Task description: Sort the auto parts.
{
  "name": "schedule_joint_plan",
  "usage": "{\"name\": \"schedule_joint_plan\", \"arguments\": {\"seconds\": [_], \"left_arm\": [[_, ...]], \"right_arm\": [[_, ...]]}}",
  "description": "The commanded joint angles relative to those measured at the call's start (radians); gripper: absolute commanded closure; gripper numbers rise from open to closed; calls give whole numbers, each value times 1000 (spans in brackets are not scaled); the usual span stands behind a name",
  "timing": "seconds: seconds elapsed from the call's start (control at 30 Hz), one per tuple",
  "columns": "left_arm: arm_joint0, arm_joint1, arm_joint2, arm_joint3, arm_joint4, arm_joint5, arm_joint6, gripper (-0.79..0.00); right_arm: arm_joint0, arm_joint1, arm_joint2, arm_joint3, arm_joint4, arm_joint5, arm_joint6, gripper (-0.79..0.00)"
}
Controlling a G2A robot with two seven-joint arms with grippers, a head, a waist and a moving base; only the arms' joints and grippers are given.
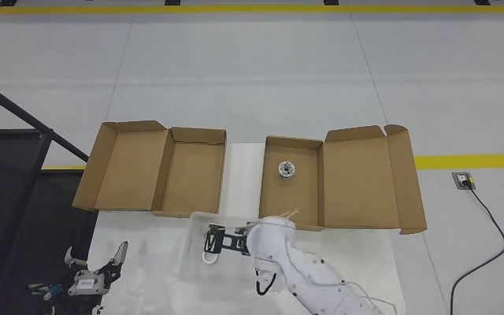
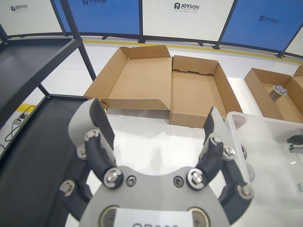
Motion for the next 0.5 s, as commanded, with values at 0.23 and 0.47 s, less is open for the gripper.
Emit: {"name": "schedule_joint_plan", "arguments": {"seconds": [0.23, 0.47], "left_arm": [[0, 0, 0, 0, 0, 0, 0, -785], [0, 0, 0, 0, 0, 0, 0, -785]], "right_arm": [[-39, 32, 181, -110, -130, 187, -28, 0], [102, 3, 165, 202, -79, 243, -58, 0]]}}
